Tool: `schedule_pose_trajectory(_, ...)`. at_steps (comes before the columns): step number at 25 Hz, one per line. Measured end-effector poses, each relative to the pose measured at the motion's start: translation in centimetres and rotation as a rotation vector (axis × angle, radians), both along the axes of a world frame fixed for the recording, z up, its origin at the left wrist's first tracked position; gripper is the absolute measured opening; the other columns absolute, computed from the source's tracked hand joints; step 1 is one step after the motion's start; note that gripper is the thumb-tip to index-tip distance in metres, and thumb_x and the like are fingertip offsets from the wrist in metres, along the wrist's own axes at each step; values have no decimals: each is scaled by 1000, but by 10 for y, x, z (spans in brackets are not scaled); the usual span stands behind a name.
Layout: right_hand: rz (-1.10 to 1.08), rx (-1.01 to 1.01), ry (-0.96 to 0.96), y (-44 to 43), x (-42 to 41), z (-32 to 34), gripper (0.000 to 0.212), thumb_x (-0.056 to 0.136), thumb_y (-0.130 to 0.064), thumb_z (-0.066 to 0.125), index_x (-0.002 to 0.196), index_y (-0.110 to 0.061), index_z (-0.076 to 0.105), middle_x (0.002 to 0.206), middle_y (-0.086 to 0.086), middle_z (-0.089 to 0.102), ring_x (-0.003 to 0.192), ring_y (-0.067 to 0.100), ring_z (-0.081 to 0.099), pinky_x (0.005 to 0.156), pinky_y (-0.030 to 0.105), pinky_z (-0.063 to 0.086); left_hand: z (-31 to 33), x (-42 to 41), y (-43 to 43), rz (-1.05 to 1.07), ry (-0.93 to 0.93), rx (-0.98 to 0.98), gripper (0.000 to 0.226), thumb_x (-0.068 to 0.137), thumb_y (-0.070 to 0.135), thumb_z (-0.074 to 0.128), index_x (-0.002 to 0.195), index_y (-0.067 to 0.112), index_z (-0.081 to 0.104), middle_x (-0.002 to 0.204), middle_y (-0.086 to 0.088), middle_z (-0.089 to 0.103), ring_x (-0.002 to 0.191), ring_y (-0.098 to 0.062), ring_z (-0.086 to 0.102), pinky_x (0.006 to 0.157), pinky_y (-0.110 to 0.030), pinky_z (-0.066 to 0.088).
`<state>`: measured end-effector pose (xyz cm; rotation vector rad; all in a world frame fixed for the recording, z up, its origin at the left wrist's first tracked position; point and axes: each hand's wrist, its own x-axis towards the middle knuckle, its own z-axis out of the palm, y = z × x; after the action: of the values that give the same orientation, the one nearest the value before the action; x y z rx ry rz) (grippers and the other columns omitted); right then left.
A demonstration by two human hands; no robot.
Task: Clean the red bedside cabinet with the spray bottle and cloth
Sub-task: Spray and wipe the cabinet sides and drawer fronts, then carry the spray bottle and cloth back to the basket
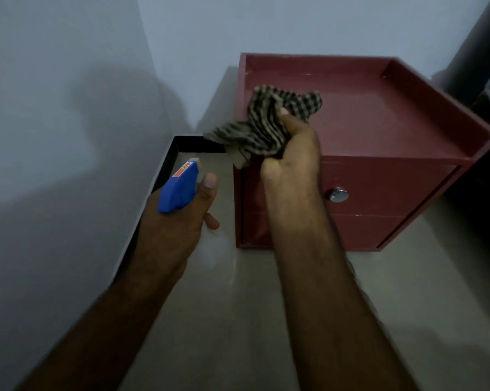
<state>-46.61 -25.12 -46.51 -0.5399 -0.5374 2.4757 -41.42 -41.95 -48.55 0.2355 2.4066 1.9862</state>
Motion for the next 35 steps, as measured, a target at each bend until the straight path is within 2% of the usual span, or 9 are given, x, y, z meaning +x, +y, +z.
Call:
schedule_pose_trajectory(6,31,-130,15,36,13,20,35,88,-4,60,120,-3,75,114,14,78,114,36,72,108,51,52,32,-18,27,6,50,92,38,81,59,62,104,30,64,65,-4,70,62,-28,69,68,-33,57)
schedule_pose_trajectory(10,68,-186,-8,65,12,35,61,72,-13,54,130,-8,72,122,16,75,117,39,68,107,55,50,58,-44,49,-37,106,142,48,88,52,70,99,6,65,64,-6,66,58,-35,65,70,-56,58)
schedule_pose_trajectory(14,116,-202,5,93,2,58,27,91,-23,50,92,-14,76,103,6,76,95,29,71,96,44,55,97,-58,71,-47,56,107,57,82,60,70,99,6,63,66,-9,65,59,-35,66,72,-63,58)
schedule_pose_trajectory(17,232,-6,-134,101,-8,98,25,84,-4,66,107,1,72,102,16,76,87,33,73,88,47,61,142,-62,84,-3,-4,60,48,83,58,72,91,12,67,65,-9,67,59,-36,66,71,-64,58)
schedule_pose_trajectory(19,254,183,-253,108,-15,127,83,67,9,80,144,1,51,119,19,72,98,38,74,85,52,63,183,-62,88,16,-26,39,44,83,57,72,87,14,67,64,-9,68,59,-39,67,68,-61,59)
schedule_pose_trajectory(21,255,309,-311,114,-13,168,108,69,20,79,160,-14,30,119,10,68,101,32,73,74,44,65,231,-63,91,32,-16,-15,44,85,56,68,88,12,66,63,-10,68,60,-38,68,63,-48,59)
schedule_pose_trajectory(24,253,433,-352,126,-3,237,102,80,17,75,162,-19,26,114,2,64,99,24,71,72,39,64,307,-61,95,42,-5,-42,48,88,54,66,92,6,65,62,-12,68,56,-30,69,58,-33,56)
schedule_pose_trajectory(30,253,624,-458,144,15,385,83,90,8,70,159,-23,35,122,3,64,100,18,70,67,29,61,454,-53,105,89,-34,-11,47,88,51,69,91,5,64,67,-19,69,63,-38,70,66,-46,60)
schedule_pose_trajectory(35,433,1089,-601,155,37,525,114,71,-7,94,162,-28,29,129,7,67,114,25,67,99,49,58,583,-45,110,110,-30,-33,51,89,53,67,90,2,64,72,-24,70,55,-25,65,57,-30,55)
